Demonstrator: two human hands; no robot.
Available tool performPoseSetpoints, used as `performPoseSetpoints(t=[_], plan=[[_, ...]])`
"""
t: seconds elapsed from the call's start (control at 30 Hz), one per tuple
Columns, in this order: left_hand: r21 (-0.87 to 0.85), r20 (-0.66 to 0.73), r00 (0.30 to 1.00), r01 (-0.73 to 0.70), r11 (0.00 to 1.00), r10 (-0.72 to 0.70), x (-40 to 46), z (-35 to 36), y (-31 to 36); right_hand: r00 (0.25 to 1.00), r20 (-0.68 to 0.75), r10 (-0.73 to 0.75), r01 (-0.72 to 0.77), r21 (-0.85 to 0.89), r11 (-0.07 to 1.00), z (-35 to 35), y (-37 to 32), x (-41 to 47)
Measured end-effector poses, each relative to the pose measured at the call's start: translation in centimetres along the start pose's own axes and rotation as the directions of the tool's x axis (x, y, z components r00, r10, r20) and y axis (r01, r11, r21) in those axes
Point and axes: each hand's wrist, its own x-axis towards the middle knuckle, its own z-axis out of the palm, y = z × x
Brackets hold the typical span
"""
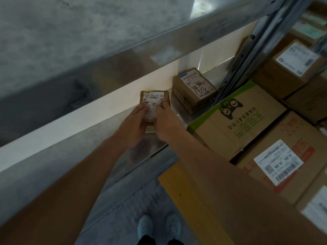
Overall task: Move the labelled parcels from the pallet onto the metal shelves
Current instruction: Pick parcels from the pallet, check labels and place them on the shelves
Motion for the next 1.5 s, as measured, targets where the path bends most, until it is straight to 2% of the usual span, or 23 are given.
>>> performPoseSetpoints(t=[0.17,0.53,0.87,1.13,1.5], plan=[[-0.047,-0.022,1.000,0.014,0.999,-0.015,-0.2,0.2,0.0,0.995,-0.096,0.019,-0.012,0.067,0.998,1.3,0.3,-0.8],[-0.021,-0.079,0.996,0.028,0.999,-0.030,-2.4,-3.2,3.2,0.989,-0.143,-0.048,0.066,0.119,0.991,-0.7,-0.9,-2.5],[0.017,-0.134,0.991,0.033,0.999,-0.030,-6.7,-7.1,8.2,0.949,-0.248,-0.197,0.238,0.150,0.960,-4.3,-1.8,-7.0],[0.049,-0.141,0.990,0.024,0.999,-0.017,-10.6,-8.7,10.7,0.921,-0.298,-0.251,0.282,0.065,0.957,-6.1,-3.2,-11.5],[0.033,-0.073,0.988,-0.136,0.990,0.138,-14.1,-11.0,12.0,0.918,-0.383,-0.105,0.120,0.016,0.993,-7.1,-5.9,-18.5]])
